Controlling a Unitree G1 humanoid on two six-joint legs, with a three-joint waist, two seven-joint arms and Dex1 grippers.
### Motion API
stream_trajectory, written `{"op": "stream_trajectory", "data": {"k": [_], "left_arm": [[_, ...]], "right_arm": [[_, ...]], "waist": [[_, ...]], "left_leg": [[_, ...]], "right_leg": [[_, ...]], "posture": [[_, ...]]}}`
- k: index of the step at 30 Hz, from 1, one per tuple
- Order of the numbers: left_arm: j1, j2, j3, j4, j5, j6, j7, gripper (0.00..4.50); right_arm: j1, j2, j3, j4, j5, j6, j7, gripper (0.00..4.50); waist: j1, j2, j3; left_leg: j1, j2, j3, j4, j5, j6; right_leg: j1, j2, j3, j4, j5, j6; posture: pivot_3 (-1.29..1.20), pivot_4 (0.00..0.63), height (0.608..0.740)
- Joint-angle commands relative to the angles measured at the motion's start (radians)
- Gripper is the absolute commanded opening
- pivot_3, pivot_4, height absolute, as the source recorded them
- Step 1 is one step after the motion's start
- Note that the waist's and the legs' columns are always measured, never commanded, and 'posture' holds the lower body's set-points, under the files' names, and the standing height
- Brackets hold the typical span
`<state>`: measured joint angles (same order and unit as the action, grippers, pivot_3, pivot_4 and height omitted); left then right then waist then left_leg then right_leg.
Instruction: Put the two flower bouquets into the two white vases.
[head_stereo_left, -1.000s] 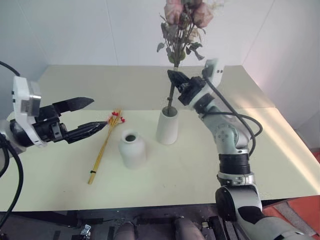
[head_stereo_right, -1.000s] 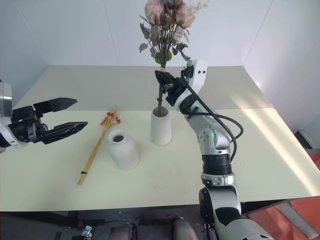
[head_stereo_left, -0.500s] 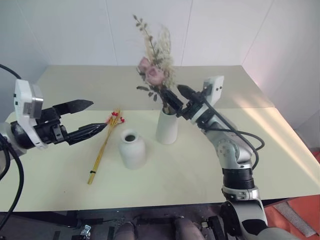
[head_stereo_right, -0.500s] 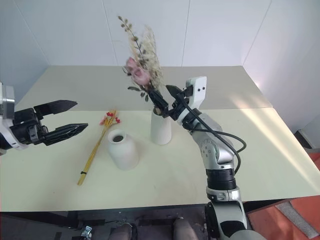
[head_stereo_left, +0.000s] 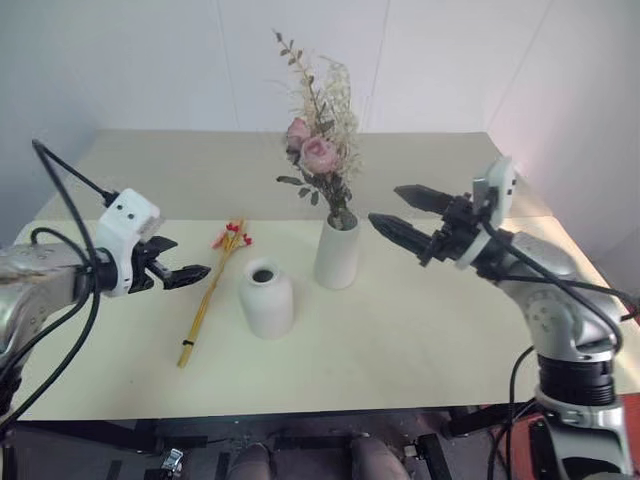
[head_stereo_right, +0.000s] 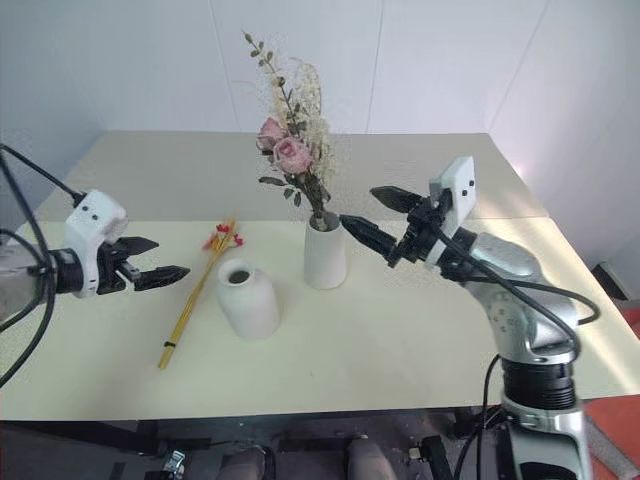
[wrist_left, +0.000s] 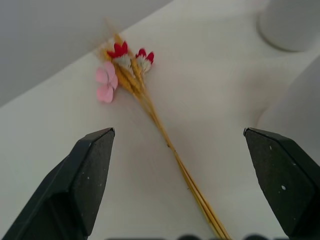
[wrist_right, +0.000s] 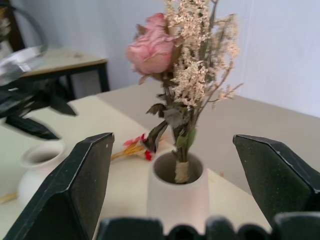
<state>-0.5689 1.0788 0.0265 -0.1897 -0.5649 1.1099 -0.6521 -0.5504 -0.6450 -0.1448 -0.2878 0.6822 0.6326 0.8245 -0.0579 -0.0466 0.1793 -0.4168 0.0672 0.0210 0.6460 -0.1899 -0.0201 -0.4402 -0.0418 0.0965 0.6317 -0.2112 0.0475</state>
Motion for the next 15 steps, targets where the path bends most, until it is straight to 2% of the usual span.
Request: {"op": "stream_trajectory", "data": {"k": [1,6,10,13,15], "left_arm": [[-0.094,-0.048,-0.109,0.09,0.08,0.06,0.027,4.5],[-0.193,-0.148,-0.232,0.256,0.183,0.038,0.023,4.5],[-0.242,-0.215,-0.279,0.356,0.253,0.001,0.02,4.5],[-0.263,-0.262,-0.307,0.428,0.314,-0.037,0.032,3.95],[-0.268,-0.287,-0.31,0.46,0.343,-0.057,0.039,3.33]], "right_arm": [[0.014,-0.096,-0.033,-0.036,0.045,0.009,0.129,4.48],[0.024,-0.199,-0.042,-0.02,0.046,0.001,0.23,4.48],[0.027,-0.232,-0.06,-0.019,0.056,0.003,0.251,4.48],[0.03,-0.247,-0.07,-0.024,0.062,0.009,0.256,4.5],[0.031,-0.256,-0.075,-0.029,0.069,0.015,0.254,4.5]], "waist": [[-0.001,0.0,0.0],[0.0,0.0,0.0],[0.005,0.0,0.0],[0.012,0.0,0.0],[0.015,0.0,0.0]], "left_leg": [[0.0,0.0,0.0,0.0,0.0,0.0],[0.0,0.0,0.0,0.0,0.0,0.0],[0.0,-0.001,0.0,0.0,0.0,0.0],[0.0,-0.001,-0.001,0.0,0.0,0.0],[0.0,-0.001,-0.001,0.0,0.0,0.0]], "right_leg": [[0.0,0.0,0.0,0.0,0.0,0.0],[0.0,0.0,0.0,0.0,0.0,0.0],[0.0,0.0,0.001,0.001,0.0,0.0],[0.0,0.0,0.001,0.0,0.0,0.0],[0.0,0.0,0.001,0.0,0.0,0.0]], "posture": [[0.0,0.15,0.74],[0.0,0.15,0.74],[0.0,0.15,0.74],[0.0,0.15,0.74],[0.0,0.15,0.74]]}}
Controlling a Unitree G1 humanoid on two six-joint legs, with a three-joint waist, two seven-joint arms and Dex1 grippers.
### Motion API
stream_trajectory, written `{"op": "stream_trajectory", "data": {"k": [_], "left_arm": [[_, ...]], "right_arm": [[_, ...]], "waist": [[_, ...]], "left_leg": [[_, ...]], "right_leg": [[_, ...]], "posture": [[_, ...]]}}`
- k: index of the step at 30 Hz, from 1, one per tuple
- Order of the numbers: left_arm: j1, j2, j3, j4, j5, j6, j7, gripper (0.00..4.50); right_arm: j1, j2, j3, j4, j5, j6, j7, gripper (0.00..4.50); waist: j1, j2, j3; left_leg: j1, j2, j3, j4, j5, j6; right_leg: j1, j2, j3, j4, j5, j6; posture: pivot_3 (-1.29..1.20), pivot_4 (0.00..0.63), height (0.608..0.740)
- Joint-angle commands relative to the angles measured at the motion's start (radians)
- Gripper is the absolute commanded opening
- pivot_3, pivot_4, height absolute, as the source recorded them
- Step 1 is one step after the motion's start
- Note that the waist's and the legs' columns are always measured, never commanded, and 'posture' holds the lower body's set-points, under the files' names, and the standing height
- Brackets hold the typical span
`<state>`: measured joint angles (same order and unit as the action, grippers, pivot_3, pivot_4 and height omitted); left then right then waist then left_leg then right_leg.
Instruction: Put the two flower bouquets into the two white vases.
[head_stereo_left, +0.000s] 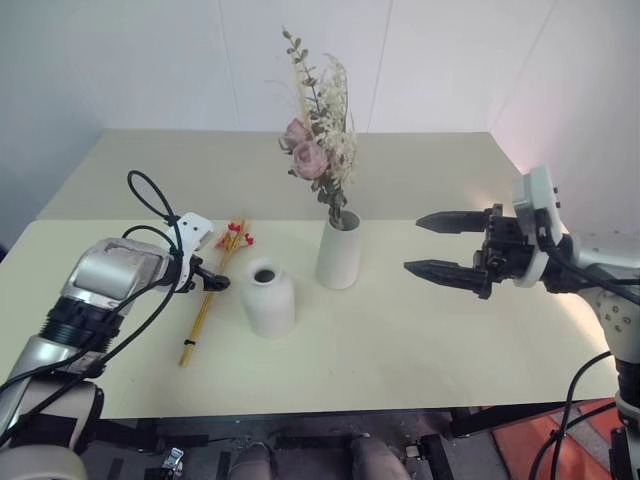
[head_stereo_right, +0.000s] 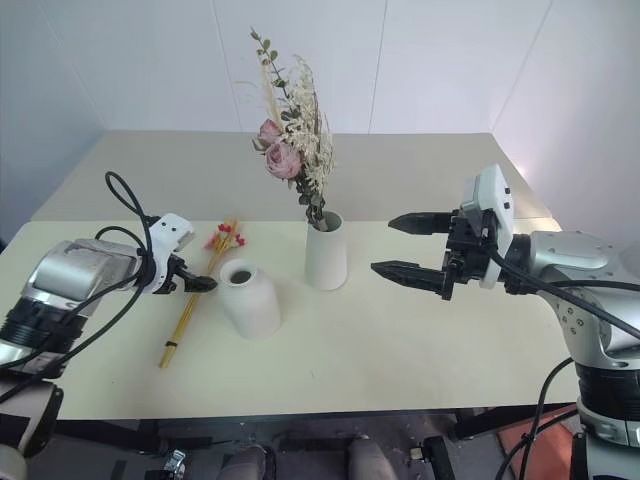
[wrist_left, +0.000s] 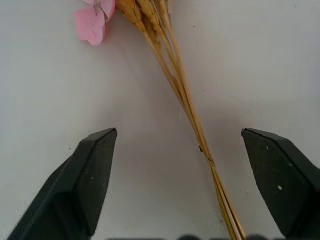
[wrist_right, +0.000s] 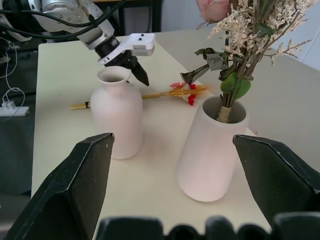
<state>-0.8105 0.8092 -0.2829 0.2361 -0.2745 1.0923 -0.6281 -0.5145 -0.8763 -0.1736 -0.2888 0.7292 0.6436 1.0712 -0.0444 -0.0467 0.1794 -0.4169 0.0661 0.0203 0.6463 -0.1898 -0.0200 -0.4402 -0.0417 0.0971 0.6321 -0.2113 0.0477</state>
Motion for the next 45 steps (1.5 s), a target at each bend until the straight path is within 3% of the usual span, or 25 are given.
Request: {"op": "stream_trajectory", "data": {"k": [1,11,16,19,22,26,32,36,40,45], "left_arm": [[-0.027,-0.025,0.002,0.039,0.061,-0.043,0.015,3.06],[0.006,-0.033,0.087,0.003,0.085,-0.045,0.021,0.05],[0.065,-0.026,0.262,-0.098,0.035,-0.052,0.039,0.05],[0.138,-0.056,0.427,-0.19,-0.023,-0.186,0.037,0.05],[0.165,-0.119,0.617,-0.284,-0.141,-0.292,0.022,0.05],[0.127,-0.103,0.748,-0.399,-0.336,-0.227,-0.051,0.05],[-0.027,-0.118,0.831,-0.455,-0.622,-0.122,-0.021,0.05],[-0.075,-0.153,0.811,-0.459,-0.711,-0.106,0.033,0.05],[-0.114,-0.21,0.772,-0.447,-0.76,-0.128,0.07,0.05],[-0.086,-0.279,0.699,-0.432,-0.707,-0.251,0.023,0.05]], "right_arm": [[-0.005,-0.03,-0.049,-0.03,0.026,0.008,0.007,4.5],[0.02,-0.076,-0.059,-0.029,0.033,0.012,0.044,4.5],[0.038,-0.1,-0.066,-0.017,0.025,-0.004,0.084,4.5],[0.059,-0.107,-0.071,-0.009,0.014,-0.017,0.104,4.5],[0.072,-0.11,-0.073,0.002,0.007,-0.033,0.128,4.5],[0.076,-0.113,-0.069,0.024,-0.018,-0.067,0.155,4.5],[0.08,-0.107,-0.091,0.037,0.027,-0.087,0.225,4.5],[0.091,-0.102,-0.101,0.033,0.039,-0.098,0.246,4.5],[0.094,-0.088,-0.093,0.029,0.03,-0.106,0.227,4.5],[0.105,-0.075,-0.097,0.005,0.035,-0.108,0.205,4.5]], "waist": [[0.003,0.0,0.0],[0.001,0.0,0.0],[0.002,0.0,0.0],[0.002,0.0,0.0],[0.004,0.0,0.0],[0.004,0.0,0.0],[0.006,0.0,0.0],[0.003,0.0,0.0],[0.003,0.0,0.0],[0.003,0.0,0.0]], "left_leg": [[0.0,0.0,0.0,0.0,0.0,0.0],[0.0,0.0,0.0,0.0,0.0,0.0],[0.0,0.0,-0.001,0.0,0.0,0.0],[0.0,0.0,-0.001,0.001,0.0,0.0],[0.0,0.0,0.0,0.001,0.0,0.0],[0.0,0.0,-0.001,0.002,0.0,0.0],[0.001,0.0,-0.001,0.003,0.0,0.0],[0.003,0.0,-0.001,0.003,0.0,0.0],[0.003,0.0,-0.001,0.004,0.0,0.0],[0.002,0.0,-0.001,0.004,0.0,0.0]], "right_leg": [[0.0,0.0,0.0,0.0,0.0,0.0],[0.0,0.0,0.0,0.001,0.0,0.0],[0.0,0.0,0.0,0.0,0.0,0.0],[0.0,0.0,0.0,0.0,0.0,0.0],[0.001,0.0,0.0,0.001,0.0,0.0],[0.002,0.0,-0.001,0.001,0.001,0.0],[0.003,0.0,-0.001,0.001,0.001,0.001],[0.005,0.0,-0.001,0.0,0.001,0.001],[0.005,0.0,-0.001,0.001,0.001,0.001],[0.005,0.0,-0.001,0.0,0.001,0.001]], "posture": [[0.0,0.15,0.74],[0.0,0.15,0.74],[0.0,0.15,0.74],[0.0,0.15,0.74],[0.0,0.15,0.74],[0.0,0.15,0.74],[0.0,0.15,0.74],[0.0,0.15,0.74],[0.0,0.15,0.74],[0.0,0.15,0.74]]}}
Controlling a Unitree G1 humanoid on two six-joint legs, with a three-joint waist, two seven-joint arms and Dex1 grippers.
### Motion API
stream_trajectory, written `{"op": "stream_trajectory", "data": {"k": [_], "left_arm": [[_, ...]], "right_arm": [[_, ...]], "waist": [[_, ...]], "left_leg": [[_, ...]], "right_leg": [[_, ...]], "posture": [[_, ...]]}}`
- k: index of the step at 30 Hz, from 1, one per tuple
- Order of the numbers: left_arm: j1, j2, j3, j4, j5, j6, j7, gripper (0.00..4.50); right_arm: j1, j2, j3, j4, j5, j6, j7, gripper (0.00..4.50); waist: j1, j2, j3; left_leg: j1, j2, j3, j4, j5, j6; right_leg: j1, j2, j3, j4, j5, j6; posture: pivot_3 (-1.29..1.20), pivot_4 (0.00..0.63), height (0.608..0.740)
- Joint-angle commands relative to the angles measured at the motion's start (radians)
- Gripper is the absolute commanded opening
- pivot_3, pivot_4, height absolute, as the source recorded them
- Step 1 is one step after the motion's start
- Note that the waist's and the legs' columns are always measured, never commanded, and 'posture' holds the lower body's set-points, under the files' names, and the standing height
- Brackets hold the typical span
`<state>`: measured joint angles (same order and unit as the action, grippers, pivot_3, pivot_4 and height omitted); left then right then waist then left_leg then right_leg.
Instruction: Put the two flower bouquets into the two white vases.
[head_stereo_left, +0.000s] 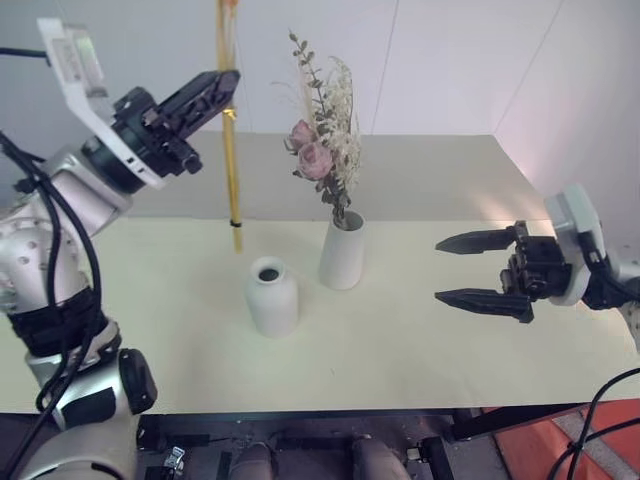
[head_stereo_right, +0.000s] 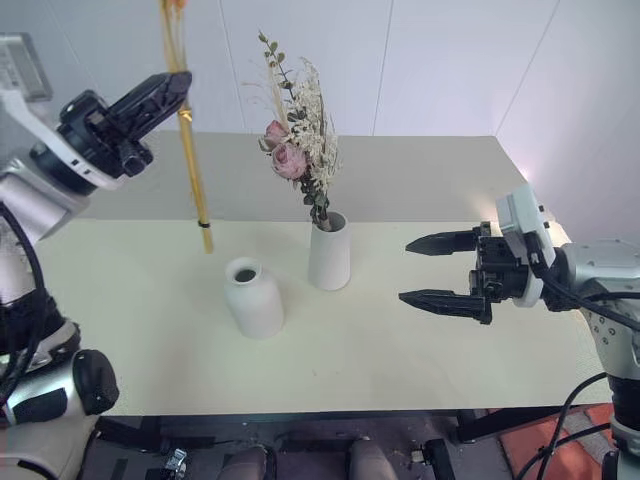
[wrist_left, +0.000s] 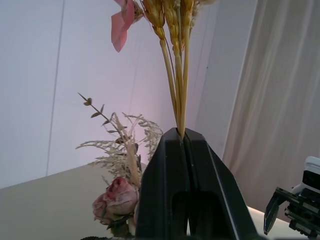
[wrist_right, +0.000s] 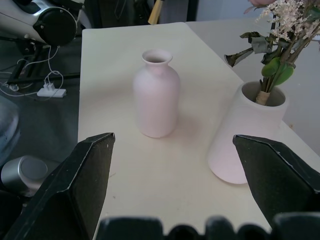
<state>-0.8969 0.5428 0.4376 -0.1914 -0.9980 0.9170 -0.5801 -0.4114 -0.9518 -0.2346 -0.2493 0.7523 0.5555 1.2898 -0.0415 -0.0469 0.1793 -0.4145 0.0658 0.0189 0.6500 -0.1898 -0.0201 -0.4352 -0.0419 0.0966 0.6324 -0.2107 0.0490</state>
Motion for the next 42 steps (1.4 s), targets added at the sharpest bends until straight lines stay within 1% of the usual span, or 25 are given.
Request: {"op": "stream_trajectory", "data": {"k": [1,6,13,32,35,37,42], "left_arm": [[0.003,-0.02,-0.033,0.003,0.025,-0.091,-0.028,0.05],[0.042,-0.053,-0.096,0.039,0.074,-0.159,-0.067,0.05],[0.076,-0.074,-0.12,0.014,0.052,-0.16,-0.068,0.05],[0.184,-0.012,-0.132,-0.062,0.006,-0.129,-0.07,0.05],[0.186,0.004,-0.14,-0.061,0.003,-0.118,-0.075,0.7],[0.19,0.016,-0.135,-0.063,-0.005,-0.113,-0.08,1.27],[0.225,0.088,-0.102,-0.071,-0.011,-0.1,-0.105,2.95]], "right_arm": [[0.005,0.001,-0.039,-0.038,0.014,-0.019,-0.016,4.5],[0.018,0.003,-0.044,-0.053,0.016,-0.02,-0.034,4.5],[0.027,0.004,-0.05,-0.064,0.022,-0.018,-0.053,4.5],[0.046,0.005,-0.046,-0.08,0.038,-0.011,-0.07,4.5],[0.043,0.006,-0.044,-0.078,0.038,-0.011,-0.072,4.5],[0.04,0.006,-0.043,-0.077,0.037,-0.012,-0.073,4.5],[0.04,0.005,-0.043,-0.074,0.035,-0.014,-0.071,4.5]], "waist": [[0.0,0.0,0.0],[0.0,0.0,0.0],[0.0,0.0,0.0],[0.0,0.0,0.0],[0.0,0.0,0.0],[0.0,0.0,0.0],[-0.002,0.0,0.0]], "left_leg": [[0.0,0.0,0.0,0.0,0.0,0.0],[0.0,0.0,0.0,0.0,0.0,0.0],[0.0,0.0,0.0,0.0,0.0,0.0],[0.0,0.0,0.0,0.0,0.0,0.0],[0.0,0.0,0.0,0.0,0.0,0.0],[0.0,0.0,0.0,0.0,0.0,0.0],[0.0,0.0,0.0,0.0,0.0,0.0]], "right_leg": [[0.0,0.0,0.0,0.0,0.0,0.0],[0.0,0.0,0.0,0.0,0.0,0.0],[0.0,0.0,0.0,0.0,0.0,0.0],[0.0,0.0,0.0,0.0,0.0,0.0],[0.0,0.0,0.0,0.0,0.0,0.0],[0.0,0.0,0.0,0.0,0.0,0.0],[0.0,0.0,0.0,0.0,0.0,0.0]], "posture": [[0.0,0.15,0.74],[0.0,0.15,0.74],[0.0,0.15,0.74],[0.0,0.15,0.74],[0.0,0.15,0.74],[0.0,0.15,0.74],[0.0,0.15,0.74]]}}
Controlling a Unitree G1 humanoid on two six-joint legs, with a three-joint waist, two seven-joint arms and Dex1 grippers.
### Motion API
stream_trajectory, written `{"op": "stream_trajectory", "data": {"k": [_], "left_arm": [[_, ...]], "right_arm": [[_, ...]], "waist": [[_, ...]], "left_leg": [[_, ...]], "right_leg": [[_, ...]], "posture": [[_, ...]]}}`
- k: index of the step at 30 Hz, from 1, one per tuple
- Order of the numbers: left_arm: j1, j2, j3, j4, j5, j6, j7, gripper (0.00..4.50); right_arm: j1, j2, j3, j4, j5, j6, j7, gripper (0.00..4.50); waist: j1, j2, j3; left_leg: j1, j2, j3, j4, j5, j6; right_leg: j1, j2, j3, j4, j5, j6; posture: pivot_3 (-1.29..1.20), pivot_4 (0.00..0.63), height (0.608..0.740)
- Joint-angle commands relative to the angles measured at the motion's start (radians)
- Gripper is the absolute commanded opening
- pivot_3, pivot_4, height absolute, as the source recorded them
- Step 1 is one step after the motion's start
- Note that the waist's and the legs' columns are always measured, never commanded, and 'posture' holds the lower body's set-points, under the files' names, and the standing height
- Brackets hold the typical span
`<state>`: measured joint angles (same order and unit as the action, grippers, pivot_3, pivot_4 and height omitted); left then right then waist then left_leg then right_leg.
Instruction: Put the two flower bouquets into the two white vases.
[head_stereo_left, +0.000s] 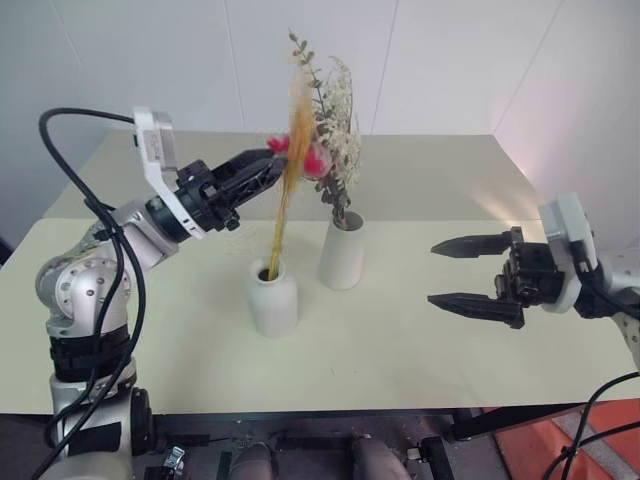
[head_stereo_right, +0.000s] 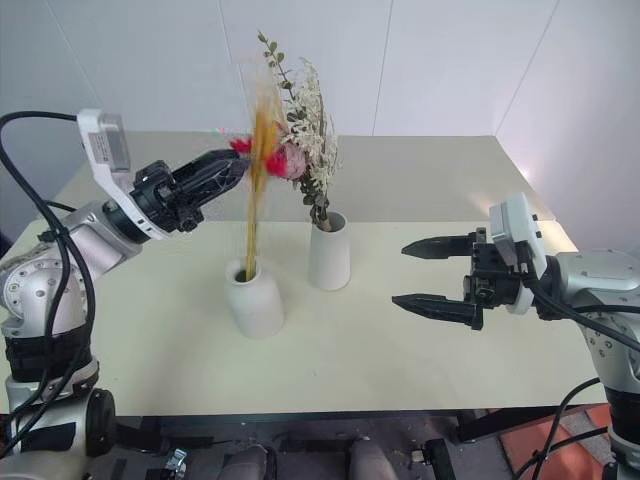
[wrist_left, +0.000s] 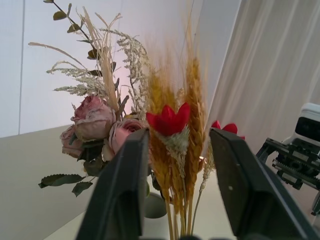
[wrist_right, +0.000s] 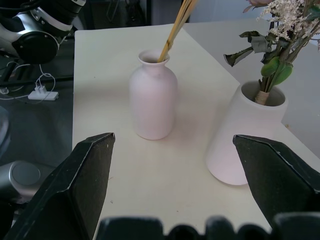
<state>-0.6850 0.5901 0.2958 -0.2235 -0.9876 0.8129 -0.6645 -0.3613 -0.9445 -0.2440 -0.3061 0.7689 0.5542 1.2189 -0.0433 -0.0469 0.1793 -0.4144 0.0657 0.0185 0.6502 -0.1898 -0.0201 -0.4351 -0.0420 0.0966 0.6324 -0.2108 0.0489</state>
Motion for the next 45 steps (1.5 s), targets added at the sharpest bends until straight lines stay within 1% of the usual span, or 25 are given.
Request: {"op": "stream_trajectory", "data": {"k": [1,2,4,5,8,11,13,17,19,24,31,39,45], "left_arm": [[0.028,0.061,0.05,-0.044,-0.028,0.006,-0.03,3.3],[0.047,0.084,0.063,-0.051,-0.031,0.011,-0.037,3.56],[0.091,0.13,0.086,-0.063,-0.025,0.009,-0.057,4.29],[0.148,0.178,0.103,-0.064,0.021,-0.016,-0.088,4.45],[0.278,0.275,0.146,-0.064,0.109,-0.081,-0.158,4.45],[0.377,0.332,0.188,-0.067,0.175,-0.146,-0.215,4.45],[0.425,0.368,0.228,-0.062,0.187,-0.163,-0.256,4.45],[0.477,0.403,0.269,-0.066,0.189,-0.171,-0.308,4.45],[0.521,0.424,0.285,-0.085,0.188,-0.176,-0.361,4.45],[0.583,0.425,0.307,-0.136,0.188,-0.183,-0.392,4.45],[0.591,0.406,0.332,-0.189,0.151,-0.146,-0.354,4.45],[0.625,0.42,0.372,-0.236,0.1,-0.088,-0.326,4.45],[0.609,0.402,0.347,-0.252,0.101,-0.089,-0.276,4.45]], "right_arm": [[-0.01,-0.002,-0.034,-0.017,0.017,-0.014,-0.001,4.5],[-0.01,-0.002,-0.034,-0.017,0.017,-0.014,-0.001,4.5],[-0.009,-0.002,-0.035,-0.019,0.017,-0.013,-0.003,4.5],[-0.008,-0.002,-0.035,-0.02,0.017,-0.013,-0.003,4.5],[-0.006,0.0,-0.035,-0.017,0.014,-0.013,-0.006,4.5],[-0.012,0.004,-0.036,-0.002,0.012,-0.007,-0.015,4.5],[-0.017,0.005,-0.034,0.015,0.007,-0.006,-0.02,4.5],[-0.019,0.004,-0.03,0.028,0.002,-0.008,-0.022,4.5],[-0.019,0.001,-0.029,0.032,0.001,-0.006,-0.026,4.5],[-0.011,-0.011,-0.039,0.033,0.003,0.005,-0.034,4.5],[-0.007,-0.031,-0.038,0.037,-0.01,0.014,-0.044,4.5],[0.019,-0.045,-0.036,0.034,-0.052,0.02,-0.079,4.5],[0.029,-0.034,-0.04,0.023,-0.062,0.015,-0.104,4.5]], "waist": [[-0.001,0.0,0.0],[-0.001,0.0,0.0],[-0.002,0.0,0.0],[-0.002,0.0,0.0],[-0.004,0.0,0.0],[0.001,0.0,0.0],[0.005,0.0,0.0],[0.007,0.0,0.0],[0.004,0.0,0.0],[0.001,0.0,0.0],[0.001,0.0,0.0],[0.001,0.0,0.0],[0.001,0.0,0.0]], "left_leg": [[0.0,0.0,0.0,0.0,0.0,0.0],[0.0,0.0,0.0,0.0,0.0,0.0],[0.0,0.0,0.0,0.0,0.0,0.0],[0.0,0.0,0.0,0.0,0.0,0.0],[0.001,0.0,0.001,-0.001,0.0,0.0],[0.0,0.001,0.001,-0.001,0.0,0.0],[0.0,0.001,0.001,-0.001,0.0,0.0],[0.0,0.001,0.002,-0.001,0.0,0.0],[0.0,0.002,0.003,-0.001,0.0,0.0],[0.0,0.002,0.003,-0.002,0.0,0.0],[0.0,0.002,0.003,-0.002,0.0,0.0],[0.0,0.002,0.003,-0.002,0.0,0.0],[0.0,0.002,0.004,-0.002,0.0,0.0]], "right_leg": [[0.0,0.0,0.0,0.0,0.0,0.0],[0.0,0.0,0.0,0.0,0.0,0.0],[0.0,0.0,0.0,0.0,0.0,0.0],[0.0,0.0,0.0,0.0,0.0,0.0],[-0.001,0.0,0.0,0.0,-0.001,-0.001],[-0.002,0.0,0.0,0.0,-0.002,-0.003],[-0.001,0.0,0.0,0.0,-0.004,-0.007],[-0.002,-0.001,0.0,-0.001,-0.004,-0.007],[-0.002,-0.001,0.0,-0.001,-0.004,-0.008],[-0.003,-0.001,0.0,0.0,-0.005,-0.008],[-0.003,-0.001,0.0,-0.001,-0.005,-0.008],[-0.003,-0.001,0.0,0.0,-0.005,-0.008],[-0.003,-0.001,0.0,0.0,-0.005,-0.008]], "posture": [[0.0,0.15,0.74],[0.0,0.15,0.74],[0.0,0.15,0.74],[0.0,0.15,0.74],[0.0,0.15,0.74],[0.0,0.15,0.74],[0.0,0.15,0.74],[0.0,0.15,0.74],[0.0,0.15,0.74],[0.0,0.15,0.74],[0.0,0.15,0.74],[0.0,0.15,0.74],[0.0,0.15,0.74]]}}
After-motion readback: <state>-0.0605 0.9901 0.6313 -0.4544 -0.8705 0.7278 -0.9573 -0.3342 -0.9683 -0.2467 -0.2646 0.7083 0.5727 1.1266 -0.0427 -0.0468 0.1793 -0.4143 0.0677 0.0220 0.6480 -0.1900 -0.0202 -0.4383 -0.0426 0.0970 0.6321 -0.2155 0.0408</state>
